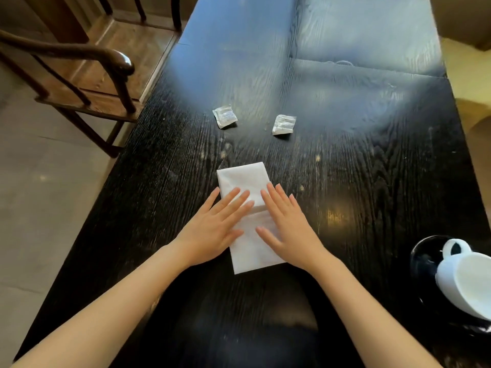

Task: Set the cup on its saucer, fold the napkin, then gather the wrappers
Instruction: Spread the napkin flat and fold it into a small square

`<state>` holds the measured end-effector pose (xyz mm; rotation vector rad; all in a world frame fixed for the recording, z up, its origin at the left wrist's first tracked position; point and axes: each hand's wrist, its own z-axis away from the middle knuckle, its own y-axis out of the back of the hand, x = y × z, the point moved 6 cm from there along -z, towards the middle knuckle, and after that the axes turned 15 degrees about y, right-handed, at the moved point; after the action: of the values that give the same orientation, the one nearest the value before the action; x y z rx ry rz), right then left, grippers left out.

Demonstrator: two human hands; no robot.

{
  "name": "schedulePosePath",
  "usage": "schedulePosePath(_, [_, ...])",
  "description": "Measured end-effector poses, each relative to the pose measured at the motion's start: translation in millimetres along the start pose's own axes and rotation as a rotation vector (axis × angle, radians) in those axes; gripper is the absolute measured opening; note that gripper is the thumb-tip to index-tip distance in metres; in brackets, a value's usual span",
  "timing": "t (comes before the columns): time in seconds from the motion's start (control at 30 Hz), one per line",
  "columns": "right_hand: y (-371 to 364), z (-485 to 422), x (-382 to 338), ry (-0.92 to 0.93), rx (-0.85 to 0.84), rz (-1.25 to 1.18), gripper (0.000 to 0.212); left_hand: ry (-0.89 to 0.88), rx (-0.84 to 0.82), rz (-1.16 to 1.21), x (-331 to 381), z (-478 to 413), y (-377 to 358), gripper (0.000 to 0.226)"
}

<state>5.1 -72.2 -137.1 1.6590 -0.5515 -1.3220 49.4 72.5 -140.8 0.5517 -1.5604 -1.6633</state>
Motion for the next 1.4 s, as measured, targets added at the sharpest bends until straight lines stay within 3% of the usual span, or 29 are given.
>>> schedulePosePath(0.1, [4.9,21.2,-2.2,0.178,-0.208,0.151,0.091,-0.120,-0.016,-0.089,6.7,19.6,-0.2,0.077])
schedulePosePath(0.23, [-1.1,29.7,10.5,0.272,-0.412,0.316,0.104,-0.121,-0.175,-0.186,-6.6,21.3,-16.4,0.103])
schedulePosePath(0.4, [2.0,26.1,11.1,0.296,-0.416,0.350,0.098,-0.114,-0.192,-0.197,-9.8,18.5,-20.4,0.105])
schedulePosePath(0.63, [4.8,20.8,-13.9,0.419,-0.392,0.589,0.088,-0.121,-0.180,-0.211,-6.1,17.7,-15.3,0.088])
schedulePosePath(0.77, [-6.1,20.4,-28.8,0.505,-0.361,0.647,0.060,-0.114,-0.202,-0.206,-6.0,19.2,-15.8,0.090])
schedulePosePath(0.87, [3.1,17.9,-30.1,0.573,-0.219,0.550,0.034,-0.133,-0.192,-0.199,-7.6,18.9,-17.0,0.093])
schedulePosePath(1.0, [34.5,-0.3,-16.6,0.336,0.041,-0.061,0.011,-0.091,-0.175,-0.031,-9.1,12.6,-11.5,0.095])
schedulePosePath(1.07, [47.1,-12.0,-5.8,0.197,0.153,-0.250,0.008,0.007,-0.099,0.278,-6.2,6.2,2.5,0.077])
schedulePosePath(1.13, [49.5,-24.0,4.3,0.091,0.170,-0.408,0.011,0.091,0.077,0.546,-5.4,0.1,17.3,0.045])
schedulePosePath(1.17, [47.5,-28.4,9.9,0.030,0.160,-0.480,0.014,0.154,0.139,0.663,-6.9,-2.8,21.3,0.041])
schedulePosePath(1.27, [38.1,-35.9,25.2,-0.128,0.173,-0.563,0.021,0.482,0.136,0.985,-18.2,-7.6,14.0,0.050])
schedulePosePath(1.4, [28.0,-45.8,28.7,-0.272,0.339,-0.455,0.023,0.769,0.240,1.118,-26.9,-14.9,7.8,0.022])
